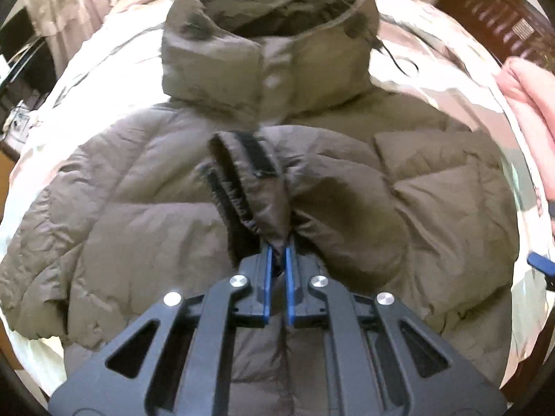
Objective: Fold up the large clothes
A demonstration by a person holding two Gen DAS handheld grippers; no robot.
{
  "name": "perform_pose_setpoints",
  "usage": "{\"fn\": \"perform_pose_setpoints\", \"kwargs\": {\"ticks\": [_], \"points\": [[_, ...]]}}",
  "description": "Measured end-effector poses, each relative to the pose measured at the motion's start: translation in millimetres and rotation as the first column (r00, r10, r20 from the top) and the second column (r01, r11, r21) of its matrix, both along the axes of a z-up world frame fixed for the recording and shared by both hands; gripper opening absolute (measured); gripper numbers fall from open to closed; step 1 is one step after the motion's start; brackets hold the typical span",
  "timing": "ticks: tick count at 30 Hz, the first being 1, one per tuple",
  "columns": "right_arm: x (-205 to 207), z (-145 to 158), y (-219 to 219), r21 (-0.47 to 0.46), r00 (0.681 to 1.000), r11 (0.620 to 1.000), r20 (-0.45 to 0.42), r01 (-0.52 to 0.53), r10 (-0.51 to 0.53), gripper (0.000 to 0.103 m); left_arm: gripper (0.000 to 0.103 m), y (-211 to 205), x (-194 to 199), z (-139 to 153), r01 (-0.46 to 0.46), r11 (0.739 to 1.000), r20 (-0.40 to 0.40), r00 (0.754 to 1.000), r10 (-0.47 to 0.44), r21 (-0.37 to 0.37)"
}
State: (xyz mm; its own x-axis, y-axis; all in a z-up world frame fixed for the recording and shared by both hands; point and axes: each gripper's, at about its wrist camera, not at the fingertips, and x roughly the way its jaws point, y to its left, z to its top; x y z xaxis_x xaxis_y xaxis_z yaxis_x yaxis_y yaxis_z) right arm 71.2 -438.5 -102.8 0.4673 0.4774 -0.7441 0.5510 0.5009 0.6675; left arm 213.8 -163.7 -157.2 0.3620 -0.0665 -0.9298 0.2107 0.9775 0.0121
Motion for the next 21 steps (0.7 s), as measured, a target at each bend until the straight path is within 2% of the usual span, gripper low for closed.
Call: {"fn": "perform_pose_setpoints", "kwargs": {"ticks": [2,4,6,8,9,10,12,14,16,17,18,19,21], "points": [[17,-20,24,0.064,0.998,0.996,0.002,-0.069,0.069,0.094,0.006,11,5,-10,0.000,0.999,-0.014,1.000,0.001,0.043],[26,-37,33,0.019,0.994,0.996,-0.050,-0.092,0.093,0.093,0.006,34,1,-17,-0.027,0.998,-0.041,0.999,0.030,0.060],[31,-39,17,-0.179,0.991,0.983,-0.136,-0.043,0.019,0.089,0.007,50,0,-20,-0.062,0.996,-0.063,0.996,0.066,0.068],[26,-32,-9,-0.399,0.967,0.917,-0.225,0.019,-0.118,0.088,0.008,54,6,-21,-0.068,0.994,-0.064,0.995,0.073,0.083],[20,-27,-22,-0.483,0.946,0.874,-0.255,0.053,-0.198,0.088,0.008,53,8,-21,-0.071,0.994,-0.070,0.994,0.078,0.087],[14,-22,-32,-0.518,0.933,0.851,-0.254,0.091,-0.255,0.088,0.009,55,9,-22,-0.073,0.993,-0.072,0.994,0.079,0.090],[6,-10,-43,-0.469,0.943,0.866,-0.177,0.172,-0.283,0.088,0.009,50,13,-20,-0.061,0.993,-0.060,0.996,0.068,0.105],[10,4,-36,-0.372,0.971,0.909,-0.072,0.187,-0.229,0.088,0.010,54,0,-15,-0.055,0.992,-0.038,0.997,0.060,0.118],[28,9,-12,-0.295,0.998,0.953,-0.010,0.061,-0.067,0.088,0.010,53,1,-14,-0.059,0.991,-0.038,0.997,0.064,0.117],[36,7,0,-0.274,1.000,0.962,-0.003,0.002,-0.003,0.088,0.010,53,3,-14,-0.065,0.992,-0.042,0.997,0.070,0.113],[45,2,14,-0.249,0.998,0.966,-0.012,-0.068,0.067,0.088,0.011,52,4,-13,-0.067,0.992,-0.044,0.996,0.072,0.110],[56,-10,31,-0.226,0.988,0.962,-0.061,-0.153,0.143,0.088,0.013,52,-4,-12,-0.066,0.992,-0.041,0.997,0.071,0.110],[67,-32,49,-0.263,0.966,0.938,-0.185,-0.224,0.179,0.088,0.021,54,-6,-9,-0.070,0.990,-0.022,0.997,0.073,0.125]]}}
